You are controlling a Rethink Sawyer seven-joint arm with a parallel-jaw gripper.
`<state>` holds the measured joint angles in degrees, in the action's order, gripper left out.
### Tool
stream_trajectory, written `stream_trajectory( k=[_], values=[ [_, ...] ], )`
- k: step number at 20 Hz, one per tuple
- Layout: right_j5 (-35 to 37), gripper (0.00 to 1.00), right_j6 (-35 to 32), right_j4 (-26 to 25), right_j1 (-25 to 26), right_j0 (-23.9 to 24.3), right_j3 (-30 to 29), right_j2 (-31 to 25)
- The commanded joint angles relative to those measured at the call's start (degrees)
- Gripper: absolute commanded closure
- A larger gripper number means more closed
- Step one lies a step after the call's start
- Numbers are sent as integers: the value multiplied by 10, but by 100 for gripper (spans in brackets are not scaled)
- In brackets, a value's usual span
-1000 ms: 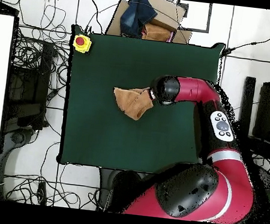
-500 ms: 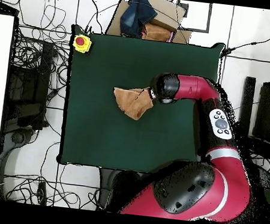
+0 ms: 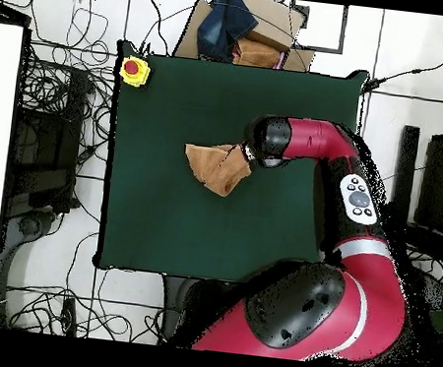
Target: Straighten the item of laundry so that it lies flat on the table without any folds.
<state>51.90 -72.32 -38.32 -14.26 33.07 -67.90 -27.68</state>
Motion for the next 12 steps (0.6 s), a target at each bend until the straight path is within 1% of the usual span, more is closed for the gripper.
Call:
stream_trajectory(
  k=[1, 2, 5, 8, 12],
  values=[
    [40, 0, 70, -5, -7, 1, -38, 13],
    [38, 0, 77, -5, -12, 7, -50, 11],
    [50, 0, 113, -7, -16, 14, -59, 2],
    [53, 0, 144, -16, -27, 22, -80, -1],
    [56, 0, 174, -28, -23, 25, -82, -8]
  ],
)
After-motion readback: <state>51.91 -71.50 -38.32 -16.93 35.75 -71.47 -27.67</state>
